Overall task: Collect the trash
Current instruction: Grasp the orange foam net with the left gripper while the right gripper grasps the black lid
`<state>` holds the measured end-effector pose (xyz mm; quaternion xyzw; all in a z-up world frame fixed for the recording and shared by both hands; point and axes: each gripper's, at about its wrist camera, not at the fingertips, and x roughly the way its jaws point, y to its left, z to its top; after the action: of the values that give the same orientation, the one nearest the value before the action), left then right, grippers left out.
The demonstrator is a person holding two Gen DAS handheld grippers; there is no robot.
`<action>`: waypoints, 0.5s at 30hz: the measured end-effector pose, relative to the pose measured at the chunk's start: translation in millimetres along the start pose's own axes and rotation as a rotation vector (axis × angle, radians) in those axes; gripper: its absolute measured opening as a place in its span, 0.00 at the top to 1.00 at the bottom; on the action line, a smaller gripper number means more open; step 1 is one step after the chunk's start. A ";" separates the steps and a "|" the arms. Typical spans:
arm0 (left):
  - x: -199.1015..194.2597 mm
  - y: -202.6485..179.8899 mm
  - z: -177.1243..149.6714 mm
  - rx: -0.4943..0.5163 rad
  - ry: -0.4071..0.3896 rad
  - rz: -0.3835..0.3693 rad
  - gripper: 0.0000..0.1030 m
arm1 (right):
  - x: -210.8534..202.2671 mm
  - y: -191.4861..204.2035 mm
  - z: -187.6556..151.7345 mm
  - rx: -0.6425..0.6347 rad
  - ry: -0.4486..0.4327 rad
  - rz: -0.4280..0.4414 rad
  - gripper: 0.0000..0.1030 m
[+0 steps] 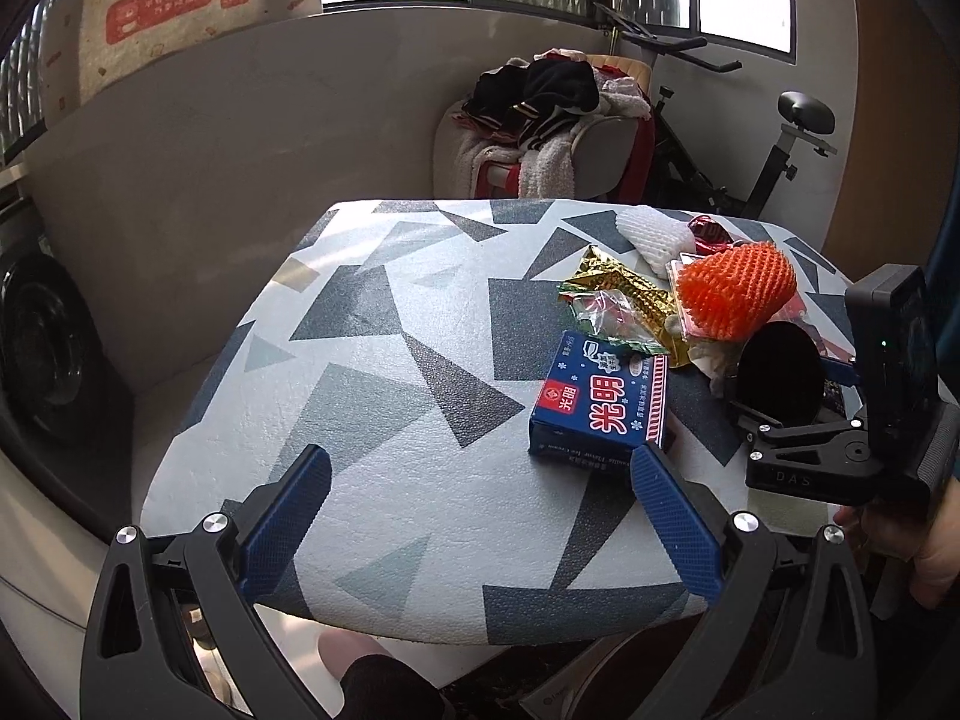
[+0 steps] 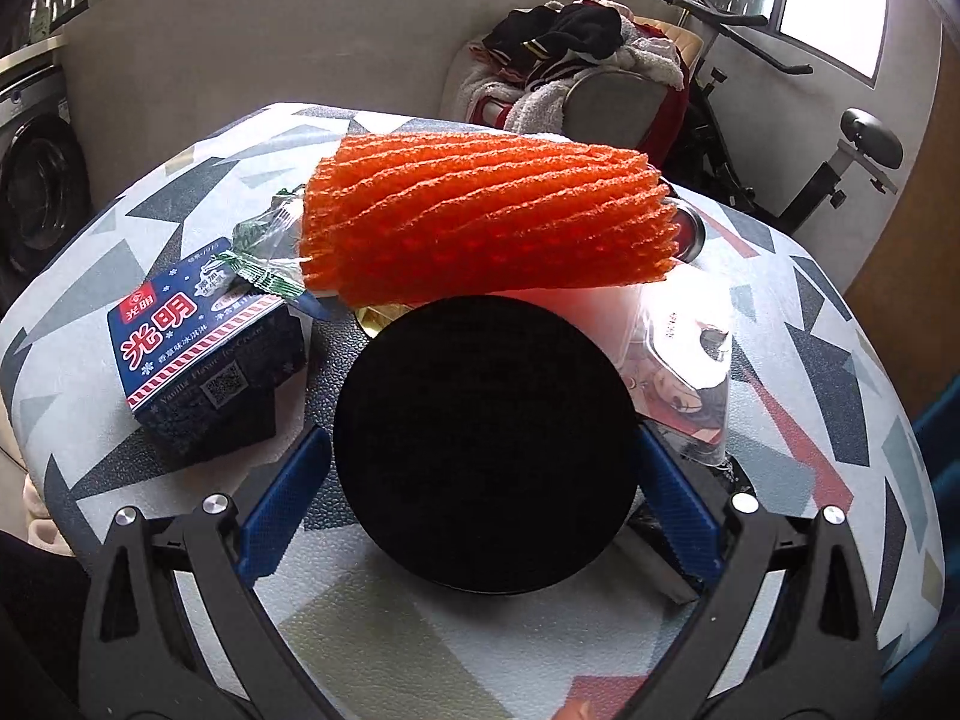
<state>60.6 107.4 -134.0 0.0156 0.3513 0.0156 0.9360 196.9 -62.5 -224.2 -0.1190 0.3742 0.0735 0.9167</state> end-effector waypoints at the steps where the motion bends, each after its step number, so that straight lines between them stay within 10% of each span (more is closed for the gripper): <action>1: 0.6 -0.4 0.0 -0.001 0.001 -0.004 0.05 | 2.0 1.3 -0.4 -0.012 0.009 -0.005 0.05; 15: 39.8 -53.4 60.4 -0.033 0.048 -0.294 0.06 | -44.3 -54.3 -29.9 0.179 -0.024 0.137 0.09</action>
<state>131.3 54.5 -116.8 -0.0516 0.3719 -0.1157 0.9196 157.7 -124.8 -204.9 -0.0097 0.3757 0.1037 0.9208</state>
